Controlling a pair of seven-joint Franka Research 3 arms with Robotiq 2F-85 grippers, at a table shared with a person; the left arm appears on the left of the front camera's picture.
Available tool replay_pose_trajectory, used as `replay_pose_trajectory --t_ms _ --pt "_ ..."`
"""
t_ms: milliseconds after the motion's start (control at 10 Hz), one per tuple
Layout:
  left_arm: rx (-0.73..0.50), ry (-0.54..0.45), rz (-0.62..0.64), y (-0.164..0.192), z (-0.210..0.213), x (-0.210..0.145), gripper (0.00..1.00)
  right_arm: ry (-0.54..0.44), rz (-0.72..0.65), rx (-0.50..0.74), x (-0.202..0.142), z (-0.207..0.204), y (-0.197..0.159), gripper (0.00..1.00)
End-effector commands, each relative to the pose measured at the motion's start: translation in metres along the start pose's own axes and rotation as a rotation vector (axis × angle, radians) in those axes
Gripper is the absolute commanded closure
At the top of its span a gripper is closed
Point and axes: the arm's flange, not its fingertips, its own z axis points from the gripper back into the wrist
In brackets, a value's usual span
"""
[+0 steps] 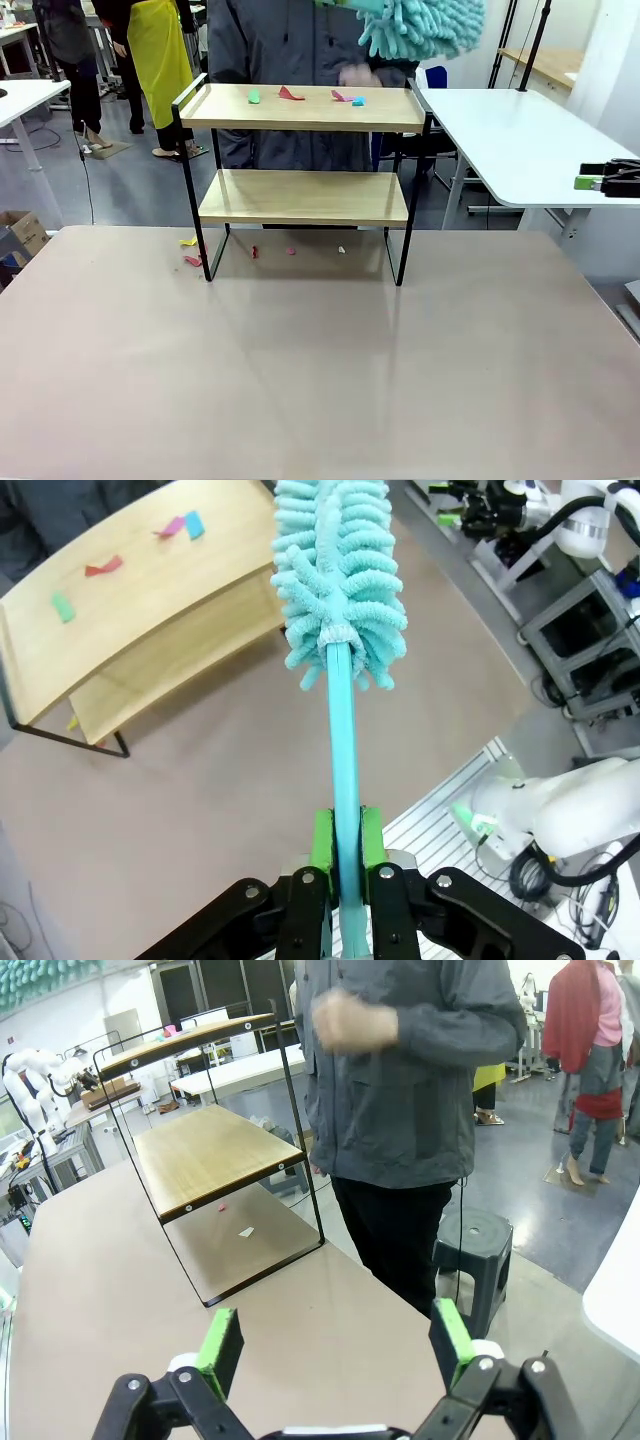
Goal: Clean the shelf.
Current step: Clean the specific section of the Shelf indicated by the human with the Duster.
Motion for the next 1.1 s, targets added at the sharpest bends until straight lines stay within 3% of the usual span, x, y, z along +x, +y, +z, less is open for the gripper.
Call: replay_pose_trajectory --t_ms 0,100,500,1000 --pt "-0.022 -0.006 -0.008 0.008 0.010 -0.007 0.87 0.000 0.005 0.000 0.003 -0.001 0.000 0.00" --pt "0.000 0.000 0.000 0.000 0.000 0.000 0.87 0.000 0.005 0.000 0.003 -0.001 0.000 0.00" --pt "0.175 -0.125 0.228 -0.050 -0.053 0.017 0.87 0.000 0.005 0.000 0.003 -0.001 0.000 0.00" --pt "0.325 -0.250 0.356 -0.060 -0.120 0.046 0.87 0.000 0.005 0.000 0.003 -0.001 0.000 0.00"
